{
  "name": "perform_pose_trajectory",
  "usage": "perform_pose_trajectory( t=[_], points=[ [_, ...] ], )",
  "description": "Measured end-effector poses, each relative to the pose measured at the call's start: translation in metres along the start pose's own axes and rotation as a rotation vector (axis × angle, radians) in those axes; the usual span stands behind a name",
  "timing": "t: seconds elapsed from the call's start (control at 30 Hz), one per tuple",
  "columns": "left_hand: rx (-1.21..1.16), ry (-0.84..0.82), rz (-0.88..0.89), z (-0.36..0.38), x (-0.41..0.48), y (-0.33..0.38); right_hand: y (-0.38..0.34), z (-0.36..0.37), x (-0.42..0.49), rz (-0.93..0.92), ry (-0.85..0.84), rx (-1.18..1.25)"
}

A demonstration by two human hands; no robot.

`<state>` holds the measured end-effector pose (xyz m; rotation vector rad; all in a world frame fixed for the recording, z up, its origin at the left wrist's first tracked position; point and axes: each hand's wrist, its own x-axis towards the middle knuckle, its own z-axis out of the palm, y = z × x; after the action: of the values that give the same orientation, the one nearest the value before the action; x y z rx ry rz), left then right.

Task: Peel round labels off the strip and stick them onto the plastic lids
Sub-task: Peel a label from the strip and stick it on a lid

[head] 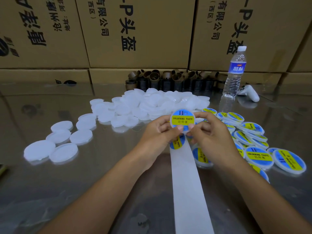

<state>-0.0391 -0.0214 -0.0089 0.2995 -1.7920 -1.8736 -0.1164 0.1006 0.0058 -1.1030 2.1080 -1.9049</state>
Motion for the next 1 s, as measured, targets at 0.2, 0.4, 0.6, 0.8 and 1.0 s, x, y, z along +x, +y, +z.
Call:
perform_pose_trajectory(
  t=[0.2, 0.4, 0.6, 0.8, 1.0],
  points=[
    [0.065, 0.212, 0.013, -0.026, 0.015, 0.005, 0.003, -0.016, 0.012, 0.168, 0.287, 0.212],
    [0.921, 0.345, 0.107, -0.064, 0.02, -0.005, 0.008, -0.029, 0.015, 0.429, 0.421, 0.485],
    [1.311, 0.367, -0.078, -0.086, 0.016, -0.007, 0.012, -0.024, 0.012, 0.5, 0.383, 0.536],
    [1.359, 0.322, -0.185, -0.092, 0.014, -0.008, 0.019, -0.015, 0.013, 0.319, 0.44, 0.217],
    [1.408, 0.424, -0.121, -0.095, 0.014, -0.006, 0.021, -0.013, 0.011, 0.163, 0.456, -0.01]
  ],
)
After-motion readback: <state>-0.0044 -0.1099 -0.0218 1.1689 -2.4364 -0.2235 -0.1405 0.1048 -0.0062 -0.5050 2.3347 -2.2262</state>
